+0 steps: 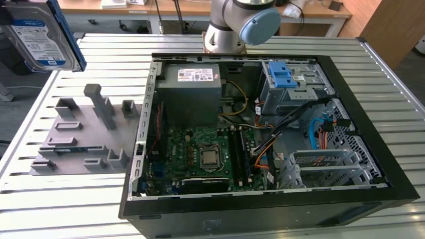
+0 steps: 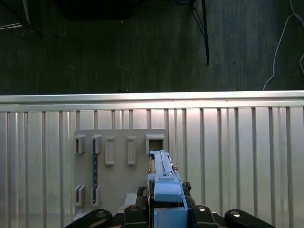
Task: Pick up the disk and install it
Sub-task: 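Pick up the disk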
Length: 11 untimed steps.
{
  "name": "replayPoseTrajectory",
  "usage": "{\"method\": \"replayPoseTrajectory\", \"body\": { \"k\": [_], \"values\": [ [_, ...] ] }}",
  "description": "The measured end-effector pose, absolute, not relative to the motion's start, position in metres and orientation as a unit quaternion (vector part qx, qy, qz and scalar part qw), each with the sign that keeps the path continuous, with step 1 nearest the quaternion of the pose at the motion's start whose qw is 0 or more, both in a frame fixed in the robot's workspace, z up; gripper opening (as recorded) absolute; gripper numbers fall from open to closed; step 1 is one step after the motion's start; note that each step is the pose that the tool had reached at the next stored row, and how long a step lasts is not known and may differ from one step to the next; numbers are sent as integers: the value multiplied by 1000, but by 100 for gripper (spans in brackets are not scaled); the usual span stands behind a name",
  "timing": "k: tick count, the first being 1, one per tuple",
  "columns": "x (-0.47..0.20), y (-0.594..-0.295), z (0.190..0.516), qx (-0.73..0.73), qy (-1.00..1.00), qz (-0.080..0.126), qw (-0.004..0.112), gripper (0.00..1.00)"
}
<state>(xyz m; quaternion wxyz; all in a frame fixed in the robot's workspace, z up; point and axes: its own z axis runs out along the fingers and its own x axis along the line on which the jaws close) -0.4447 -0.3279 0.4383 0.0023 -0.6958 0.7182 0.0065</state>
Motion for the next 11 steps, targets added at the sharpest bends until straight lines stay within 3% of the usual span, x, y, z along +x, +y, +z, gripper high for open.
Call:
{"method": "replayPoseTrajectory", "body": {
  "k": [11],
  "values": [
    [-445,-328,441,-696,718,7,2,36]
  ]
}}
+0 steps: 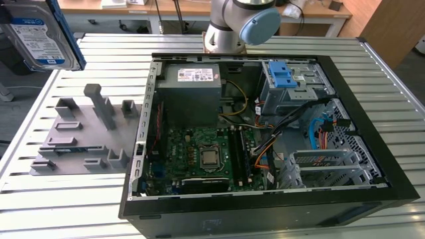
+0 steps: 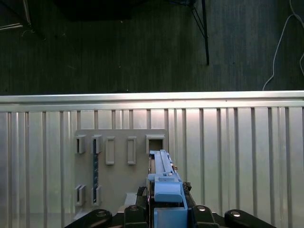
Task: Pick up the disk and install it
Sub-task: 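Pick up the disk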
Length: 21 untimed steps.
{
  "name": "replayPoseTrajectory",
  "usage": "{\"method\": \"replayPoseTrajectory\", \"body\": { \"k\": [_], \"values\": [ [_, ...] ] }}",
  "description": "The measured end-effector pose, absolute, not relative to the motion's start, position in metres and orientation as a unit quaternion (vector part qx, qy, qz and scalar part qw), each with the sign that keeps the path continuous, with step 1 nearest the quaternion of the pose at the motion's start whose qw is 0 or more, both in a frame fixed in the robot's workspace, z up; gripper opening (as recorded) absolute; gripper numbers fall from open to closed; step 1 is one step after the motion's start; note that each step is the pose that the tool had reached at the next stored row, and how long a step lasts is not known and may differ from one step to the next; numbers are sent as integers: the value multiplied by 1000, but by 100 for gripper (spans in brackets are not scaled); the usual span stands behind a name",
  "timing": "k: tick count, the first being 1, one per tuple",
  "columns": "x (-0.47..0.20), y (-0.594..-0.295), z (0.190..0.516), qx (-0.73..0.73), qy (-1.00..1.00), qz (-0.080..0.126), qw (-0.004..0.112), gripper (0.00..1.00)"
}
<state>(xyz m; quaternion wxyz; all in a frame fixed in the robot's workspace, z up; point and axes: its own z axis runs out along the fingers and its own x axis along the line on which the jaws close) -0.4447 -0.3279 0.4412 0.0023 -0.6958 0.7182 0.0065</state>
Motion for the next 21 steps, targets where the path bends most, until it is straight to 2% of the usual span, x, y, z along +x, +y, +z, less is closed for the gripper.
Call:
{"method": "replayPoseTrajectory", "body": {
  "k": [21],
  "values": [
    [-445,-328,463,-696,718,7,2,36]
  ]
}}
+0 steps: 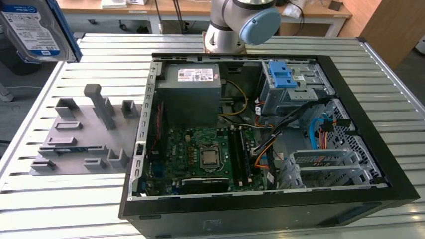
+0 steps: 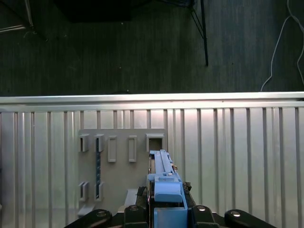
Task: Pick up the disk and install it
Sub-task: 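Pick up the disk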
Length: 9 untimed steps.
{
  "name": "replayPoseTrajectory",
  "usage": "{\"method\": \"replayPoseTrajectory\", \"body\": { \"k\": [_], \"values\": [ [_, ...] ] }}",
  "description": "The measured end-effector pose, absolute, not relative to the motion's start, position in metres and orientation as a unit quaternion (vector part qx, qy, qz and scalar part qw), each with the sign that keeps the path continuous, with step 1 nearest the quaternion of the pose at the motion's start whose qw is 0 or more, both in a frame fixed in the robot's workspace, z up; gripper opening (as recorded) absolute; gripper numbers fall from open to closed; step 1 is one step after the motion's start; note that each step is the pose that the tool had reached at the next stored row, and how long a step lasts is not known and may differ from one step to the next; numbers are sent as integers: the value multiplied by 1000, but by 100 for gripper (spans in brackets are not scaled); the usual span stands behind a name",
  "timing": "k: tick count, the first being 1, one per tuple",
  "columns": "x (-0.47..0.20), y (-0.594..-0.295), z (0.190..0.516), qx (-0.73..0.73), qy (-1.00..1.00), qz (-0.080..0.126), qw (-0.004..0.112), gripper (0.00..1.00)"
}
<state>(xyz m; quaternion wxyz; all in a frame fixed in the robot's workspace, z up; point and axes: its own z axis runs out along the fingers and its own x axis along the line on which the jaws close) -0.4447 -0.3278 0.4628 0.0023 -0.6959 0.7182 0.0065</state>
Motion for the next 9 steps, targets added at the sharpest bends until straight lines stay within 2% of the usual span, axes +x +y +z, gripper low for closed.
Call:
{"method": "replayPoseTrajectory", "body": {
  "k": [9],
  "values": [
    [-445,-328,477,-696,718,7,2,36]
  ]
}}
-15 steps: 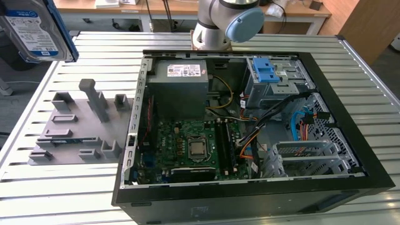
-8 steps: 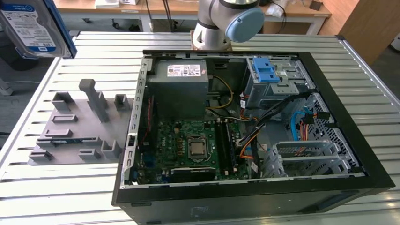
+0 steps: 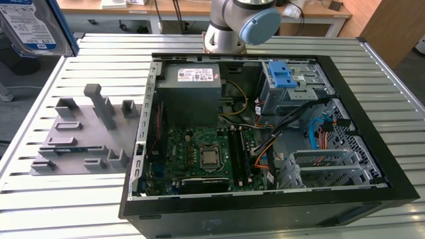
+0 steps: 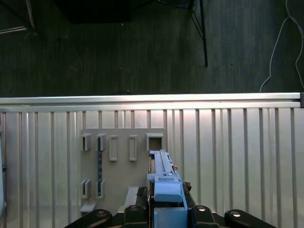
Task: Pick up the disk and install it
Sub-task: 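Pick up the disk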
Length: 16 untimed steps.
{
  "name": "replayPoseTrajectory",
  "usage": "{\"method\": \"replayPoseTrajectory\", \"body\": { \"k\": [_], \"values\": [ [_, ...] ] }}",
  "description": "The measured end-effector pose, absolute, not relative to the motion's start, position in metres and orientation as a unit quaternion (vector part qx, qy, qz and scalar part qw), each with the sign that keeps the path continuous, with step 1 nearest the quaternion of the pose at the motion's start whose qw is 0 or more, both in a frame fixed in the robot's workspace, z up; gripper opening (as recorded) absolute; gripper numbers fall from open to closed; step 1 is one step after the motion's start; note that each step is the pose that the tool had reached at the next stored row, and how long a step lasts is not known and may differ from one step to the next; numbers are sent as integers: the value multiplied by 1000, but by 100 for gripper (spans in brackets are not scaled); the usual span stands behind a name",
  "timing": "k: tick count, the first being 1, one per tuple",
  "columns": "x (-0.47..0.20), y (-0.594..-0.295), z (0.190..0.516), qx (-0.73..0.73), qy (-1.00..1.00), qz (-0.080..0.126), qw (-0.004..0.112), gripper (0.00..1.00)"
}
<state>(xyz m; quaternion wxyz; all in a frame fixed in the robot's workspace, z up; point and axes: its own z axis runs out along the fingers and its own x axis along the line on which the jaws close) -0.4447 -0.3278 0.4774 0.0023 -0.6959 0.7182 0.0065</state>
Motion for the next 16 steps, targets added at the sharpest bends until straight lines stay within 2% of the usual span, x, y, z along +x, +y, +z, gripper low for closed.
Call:
{"method": "replayPoseTrajectory", "body": {
  "k": [16],
  "values": [
    [-445,-338,480,-696,718,7,2,36]
  ]
}}
